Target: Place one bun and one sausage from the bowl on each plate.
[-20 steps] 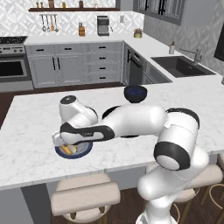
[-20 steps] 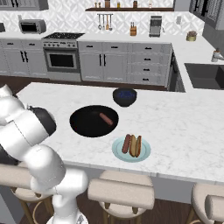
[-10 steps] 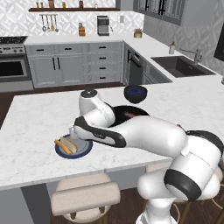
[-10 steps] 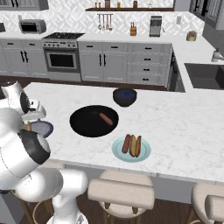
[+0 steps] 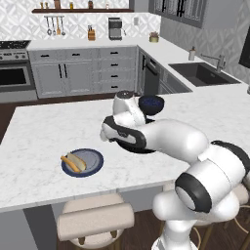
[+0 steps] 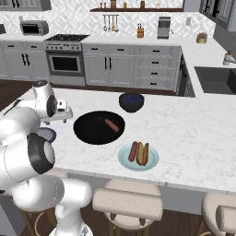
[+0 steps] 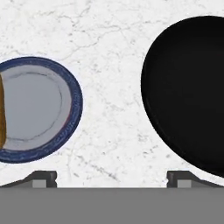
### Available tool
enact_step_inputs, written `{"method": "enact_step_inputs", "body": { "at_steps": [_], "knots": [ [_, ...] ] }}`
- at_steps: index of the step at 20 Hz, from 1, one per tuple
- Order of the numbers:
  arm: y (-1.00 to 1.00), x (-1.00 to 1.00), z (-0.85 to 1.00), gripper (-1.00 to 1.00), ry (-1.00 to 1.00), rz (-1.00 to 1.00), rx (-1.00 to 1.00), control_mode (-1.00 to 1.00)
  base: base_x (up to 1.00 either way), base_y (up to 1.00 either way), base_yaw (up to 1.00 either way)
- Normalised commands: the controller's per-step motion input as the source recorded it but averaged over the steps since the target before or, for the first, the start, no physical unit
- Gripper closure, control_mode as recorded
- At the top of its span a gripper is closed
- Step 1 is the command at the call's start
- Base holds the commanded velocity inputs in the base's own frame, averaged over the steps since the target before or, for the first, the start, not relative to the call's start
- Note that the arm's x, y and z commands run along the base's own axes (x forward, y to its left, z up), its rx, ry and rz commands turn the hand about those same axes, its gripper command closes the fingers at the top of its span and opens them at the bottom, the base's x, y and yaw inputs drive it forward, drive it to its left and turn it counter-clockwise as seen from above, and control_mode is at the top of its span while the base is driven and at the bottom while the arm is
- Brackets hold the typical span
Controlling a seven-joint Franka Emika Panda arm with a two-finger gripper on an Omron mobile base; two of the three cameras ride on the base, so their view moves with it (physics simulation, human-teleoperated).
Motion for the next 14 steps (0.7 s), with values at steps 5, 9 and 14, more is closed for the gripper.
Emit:
{"method": "enact_step_inputs", "body": {
  "at_steps": [5,9,14],
  "knots": [
    [-0.74,0.87,-0.04,-1.00,0.02,0.01,0.00,-1.00,0.00,0.00,0.00],
    [-0.80,0.87,-0.10,-1.00,0.05,0.00,0.00,-1.00,0.00,0.00,0.00],
    [-0.53,0.59,-0.03,-1.00,0.17,0.00,-0.04,-1.00,0.00,0.00,0.00]
  ]
}}
